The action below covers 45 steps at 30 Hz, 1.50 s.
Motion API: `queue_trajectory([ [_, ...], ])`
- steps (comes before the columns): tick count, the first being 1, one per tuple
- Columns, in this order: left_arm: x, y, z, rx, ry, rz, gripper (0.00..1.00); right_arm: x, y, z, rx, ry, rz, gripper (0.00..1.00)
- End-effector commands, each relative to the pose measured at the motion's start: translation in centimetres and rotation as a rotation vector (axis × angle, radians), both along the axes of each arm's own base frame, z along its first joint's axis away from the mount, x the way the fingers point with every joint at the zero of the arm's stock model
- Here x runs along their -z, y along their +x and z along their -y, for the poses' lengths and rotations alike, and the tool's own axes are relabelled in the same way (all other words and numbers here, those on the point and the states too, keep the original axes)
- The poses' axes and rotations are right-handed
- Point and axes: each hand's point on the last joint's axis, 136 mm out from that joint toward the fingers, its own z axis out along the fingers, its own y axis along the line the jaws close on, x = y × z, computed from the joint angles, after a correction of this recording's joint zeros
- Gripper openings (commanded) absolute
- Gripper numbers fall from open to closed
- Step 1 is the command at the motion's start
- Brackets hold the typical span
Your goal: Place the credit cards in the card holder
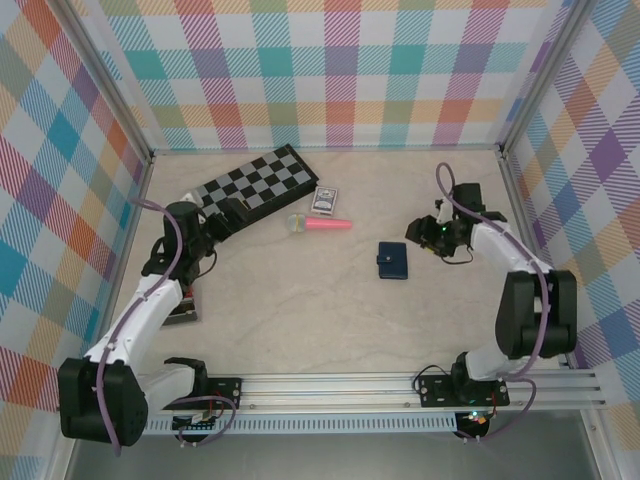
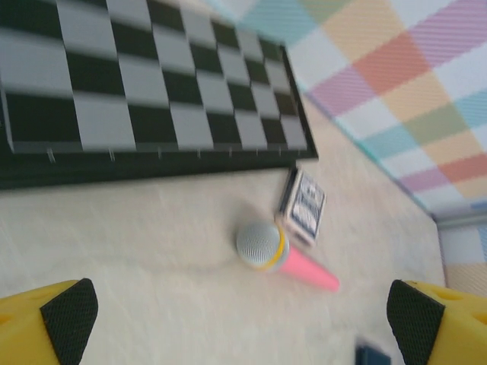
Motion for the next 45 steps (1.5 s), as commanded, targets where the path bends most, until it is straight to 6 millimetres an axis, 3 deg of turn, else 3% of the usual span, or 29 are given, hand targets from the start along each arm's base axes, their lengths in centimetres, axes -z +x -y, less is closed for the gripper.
queue_trajectory([
  [1,0.3,-1.4,3.3,0.109,-0.118,-0.071,1.0,-0.6,-0.3,-2.9,-0.08,0.066,-0.047,0.47],
  [5,0.9,-2.3,4.6,0.172,-0.067,-0.117,1.0,1.0,1.0,-3.6,-0.101,-0.008,-0.083,0.48],
  [8,1.3,-3.0,5.2,0.195,-0.058,-0.138,1.0,2.6,1.8,-3.0,-0.105,-0.115,-0.121,0.48],
  [10,1.4,-3.3,5.3,0.199,-0.055,-0.145,1.0,3.9,1.7,-2.8,-0.125,-0.165,-0.152,0.48],
  [15,1.4,-4.1,5.1,0.196,-0.035,-0.148,1.0,6.4,0.3,-5.1,-0.264,-0.154,-0.19,0.47],
  [18,1.2,-4.3,4.9,0.193,-0.022,-0.14,1.0,6.5,-1.1,-7.7,-0.402,-0.13,-0.158,0.46],
  [22,0.9,-4.3,5.0,0.201,-0.019,-0.13,1.0,5.8,-4.3,-12.6,-0.647,-0.065,-0.088,0.43],
  [27,1.4,-4.3,5.7,0.231,-0.022,-0.148,1.0,2.2,-9.0,-18.1,-0.892,0.008,0.038,0.41],
  [31,1.9,-3.9,7.0,0.283,-0.016,-0.173,1.0,-1.3,-9.2,-18.2,-0.798,0.018,0.122,0.37],
  [34,2.4,-3.5,7.8,0.301,-0.007,-0.192,1.0,-1.5,-10.4,-18.1,-0.741,0.023,0.109,0.31],
  [39,3.2,-2.9,9.0,0.324,0.002,-0.217,1.0,0.2,-14.3,-19.2,-0.758,-0.015,0.062,0.24],
  [45,4.1,-2.8,10.0,0.352,0.015,-0.253,1.0,4.1,-17.0,-18.9,-0.744,-0.074,-0.025,0.21],
])
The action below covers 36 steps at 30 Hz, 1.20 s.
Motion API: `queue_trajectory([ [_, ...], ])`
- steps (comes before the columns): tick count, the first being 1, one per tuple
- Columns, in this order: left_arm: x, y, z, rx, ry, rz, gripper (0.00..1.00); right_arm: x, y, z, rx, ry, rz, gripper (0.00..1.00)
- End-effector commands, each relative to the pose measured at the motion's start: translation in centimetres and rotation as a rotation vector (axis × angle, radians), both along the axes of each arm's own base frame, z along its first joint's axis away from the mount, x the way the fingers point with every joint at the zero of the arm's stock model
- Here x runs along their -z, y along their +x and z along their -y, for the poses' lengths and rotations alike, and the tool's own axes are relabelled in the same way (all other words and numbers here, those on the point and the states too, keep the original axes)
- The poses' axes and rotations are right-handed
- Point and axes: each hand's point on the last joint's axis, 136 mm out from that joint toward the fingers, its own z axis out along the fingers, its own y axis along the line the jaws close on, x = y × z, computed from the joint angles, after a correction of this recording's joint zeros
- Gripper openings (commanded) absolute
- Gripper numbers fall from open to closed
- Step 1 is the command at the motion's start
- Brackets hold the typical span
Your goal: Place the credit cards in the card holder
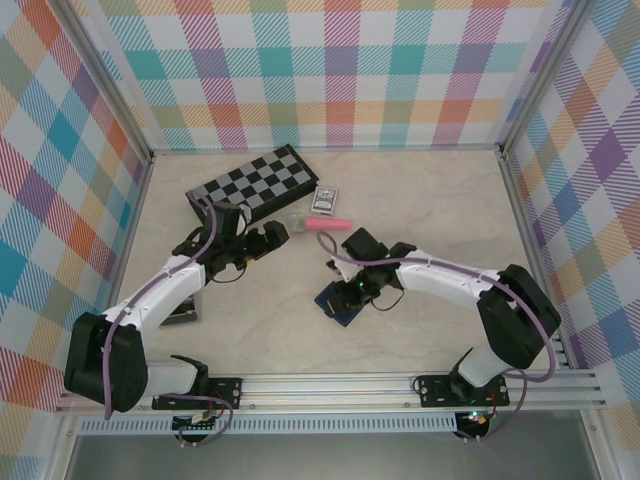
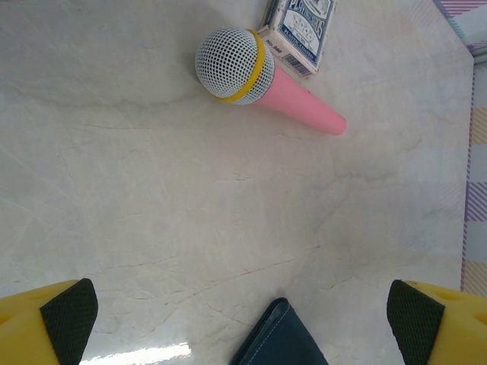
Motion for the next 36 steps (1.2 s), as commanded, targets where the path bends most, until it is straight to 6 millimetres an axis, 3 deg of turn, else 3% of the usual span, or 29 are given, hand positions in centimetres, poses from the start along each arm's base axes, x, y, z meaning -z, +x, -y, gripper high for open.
queue_trajectory([
  [1,-0.8,0.3,1.1,0.041,-0.007,0.011,1.0,2.1,0.1,0.5,0.073,-0.05,-0.023,0.2],
  [6,-0.1,0.1,2.2,0.084,0.017,-0.024,0.99,4.5,0.5,3.9,0.121,-0.221,0.027,0.17],
  [14,0.9,0.2,5.9,0.228,0.051,-0.069,0.93,4.3,2.7,7.5,0.203,-0.332,0.123,0.19],
  [19,2.7,-0.1,10.0,0.363,0.056,-0.125,0.86,3.0,4.5,7.9,0.237,-0.301,0.179,0.21],
  [26,6.0,-0.4,15.7,0.516,0.111,-0.197,0.76,4.5,6.7,10.5,0.45,-0.297,0.118,0.13],
  [31,8.5,-1.1,18.2,0.572,0.116,-0.259,0.68,3.8,7.5,9.9,0.552,-0.216,0.096,0.13],
  [36,9.5,-3.3,18.4,0.618,0.104,-0.308,0.65,3.0,7.2,10.0,0.619,-0.176,0.076,0.14],
])
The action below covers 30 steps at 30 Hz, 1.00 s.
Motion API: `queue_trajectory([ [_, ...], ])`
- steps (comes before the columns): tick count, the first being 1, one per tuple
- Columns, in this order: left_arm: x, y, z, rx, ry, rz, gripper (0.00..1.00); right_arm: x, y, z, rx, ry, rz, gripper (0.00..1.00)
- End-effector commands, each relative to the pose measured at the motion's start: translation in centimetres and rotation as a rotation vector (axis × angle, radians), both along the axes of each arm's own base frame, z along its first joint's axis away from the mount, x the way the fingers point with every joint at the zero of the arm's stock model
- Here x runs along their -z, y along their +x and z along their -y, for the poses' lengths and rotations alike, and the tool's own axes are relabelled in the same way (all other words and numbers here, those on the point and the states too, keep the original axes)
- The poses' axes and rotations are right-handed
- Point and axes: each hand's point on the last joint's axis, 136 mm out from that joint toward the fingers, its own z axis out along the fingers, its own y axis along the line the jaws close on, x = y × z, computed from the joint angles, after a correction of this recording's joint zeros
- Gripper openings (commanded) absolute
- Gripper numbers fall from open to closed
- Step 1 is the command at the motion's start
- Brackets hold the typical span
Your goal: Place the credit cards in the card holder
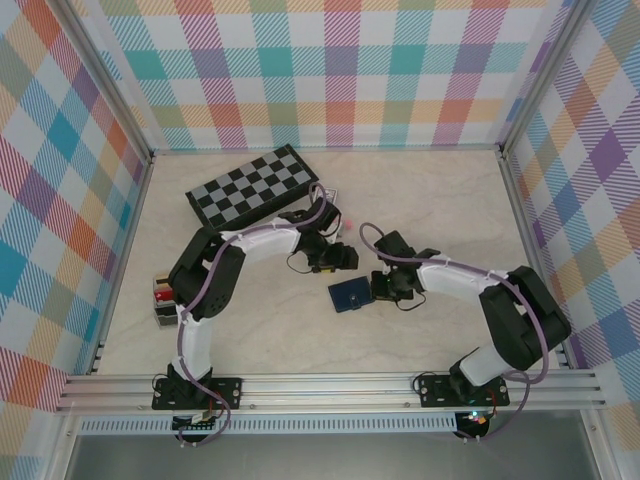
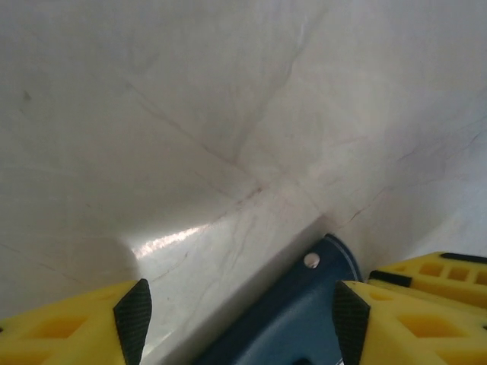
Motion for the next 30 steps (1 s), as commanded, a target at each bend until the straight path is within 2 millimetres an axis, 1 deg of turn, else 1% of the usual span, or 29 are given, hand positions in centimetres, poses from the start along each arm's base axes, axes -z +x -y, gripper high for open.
queue_trajectory([
  [1,-0.3,-2.1,0.0,0.045,-0.013,-0.043,0.65,-1.4,-0.1,-0.4,0.078,0.072,0.005,0.14],
  [5,-0.3,-3.6,-0.7,0.053,-0.021,-0.065,0.65,-2.7,-1.4,-1.7,0.092,0.211,-0.008,0.15],
  [7,0.0,-4.1,-0.9,0.056,-0.025,-0.074,0.63,-2.9,-2.0,-2.1,0.096,0.246,-0.031,0.15],
  [9,0.0,-4.5,-0.9,0.058,-0.04,-0.081,0.62,-2.8,-2.5,-2.6,0.075,0.278,-0.056,0.15],
  [12,-0.1,-4.8,-0.8,0.067,-0.052,-0.091,0.57,-1.7,-2.7,-2.7,0.085,0.259,-0.105,0.14],
  [15,-0.1,-5.4,-0.9,0.082,-0.055,-0.1,0.53,-1.0,-2.5,-3.0,0.108,0.255,-0.141,0.12],
  [17,-0.3,-5.7,-0.8,0.089,-0.069,-0.099,0.49,-0.9,-2.0,-3.3,0.12,0.259,-0.139,0.13],
  [22,-0.5,-6.8,-0.1,0.104,-0.103,-0.11,0.42,-0.4,-0.9,-3.1,0.147,0.215,-0.125,0.14],
  [26,-0.3,-7.8,0.5,0.119,-0.101,-0.118,0.33,-0.4,-0.2,-2.7,0.161,0.178,-0.106,0.15],
  [30,-0.5,-8.0,0.9,0.093,-0.131,-0.107,0.26,-0.7,0.5,-2.5,0.152,0.147,-0.089,0.16],
])
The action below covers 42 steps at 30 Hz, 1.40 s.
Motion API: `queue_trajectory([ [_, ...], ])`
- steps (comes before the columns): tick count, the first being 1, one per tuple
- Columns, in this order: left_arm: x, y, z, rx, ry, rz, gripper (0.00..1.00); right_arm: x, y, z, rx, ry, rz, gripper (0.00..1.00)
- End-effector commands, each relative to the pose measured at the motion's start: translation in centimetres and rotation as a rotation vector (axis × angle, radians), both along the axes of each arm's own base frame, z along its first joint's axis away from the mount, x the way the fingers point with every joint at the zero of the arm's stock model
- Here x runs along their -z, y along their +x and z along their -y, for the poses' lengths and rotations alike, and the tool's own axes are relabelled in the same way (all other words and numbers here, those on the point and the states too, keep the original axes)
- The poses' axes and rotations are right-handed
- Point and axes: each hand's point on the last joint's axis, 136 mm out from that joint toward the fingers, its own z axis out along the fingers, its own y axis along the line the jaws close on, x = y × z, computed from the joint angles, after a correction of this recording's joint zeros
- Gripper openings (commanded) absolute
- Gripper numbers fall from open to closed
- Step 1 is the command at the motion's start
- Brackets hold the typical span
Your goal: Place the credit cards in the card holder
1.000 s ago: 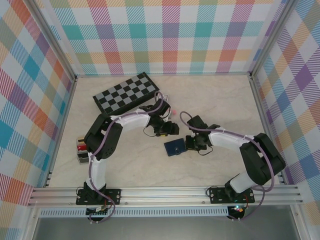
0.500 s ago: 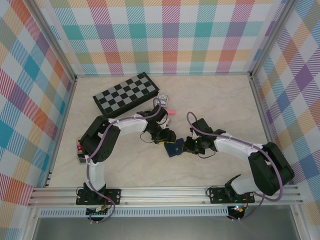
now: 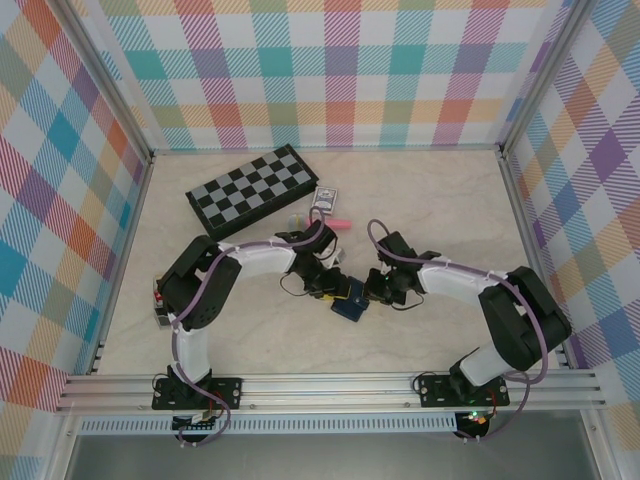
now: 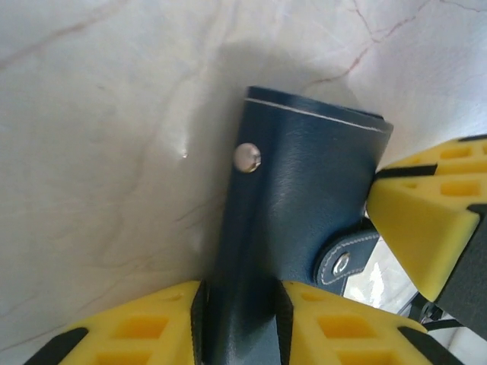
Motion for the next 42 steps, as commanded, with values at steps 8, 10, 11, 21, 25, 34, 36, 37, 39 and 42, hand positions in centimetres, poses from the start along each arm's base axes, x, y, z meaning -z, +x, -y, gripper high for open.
queue_trajectory([
  [8,-3.4,0.1,1.8,-0.065,-0.144,0.074,0.08,-1.1,1.3,0.1,-0.005,-0.042,0.029,0.18],
  [10,-3.9,0.2,1.9,-0.089,-0.166,0.078,0.07,-1.8,1.2,0.0,-0.016,-0.036,0.041,0.21],
  [11,-4.2,0.3,2.0,-0.099,-0.181,0.079,0.07,-2.3,1.2,-0.1,-0.022,-0.026,0.051,0.24],
  [21,-5.5,1.0,2.1,-0.153,-0.206,0.108,0.04,-3.4,0.2,-2.4,-0.101,0.008,0.111,0.4],
  [25,-5.5,0.8,2.4,-0.15,-0.226,0.097,0.04,-1.7,0.4,-2.1,-0.091,-0.067,0.101,0.42],
  [34,-5.4,0.1,2.2,-0.138,-0.225,0.067,0.0,1.1,1.9,1.5,-0.033,-0.31,0.137,0.25],
  [36,-4.9,-0.1,1.5,-0.148,-0.185,0.065,0.0,0.7,2.0,2.6,-0.017,-0.362,0.145,0.19],
  [37,-4.7,-0.1,1.1,-0.152,-0.166,0.069,0.0,0.4,2.0,3.2,-0.012,-0.391,0.148,0.17],
  [39,-4.2,-0.4,0.5,-0.156,-0.146,0.069,0.0,-0.1,1.9,4.4,0.003,-0.441,0.15,0.16],
  [42,-3.6,-0.6,-0.1,-0.172,-0.122,0.068,0.0,-0.2,1.6,5.6,0.012,-0.453,0.14,0.15],
])
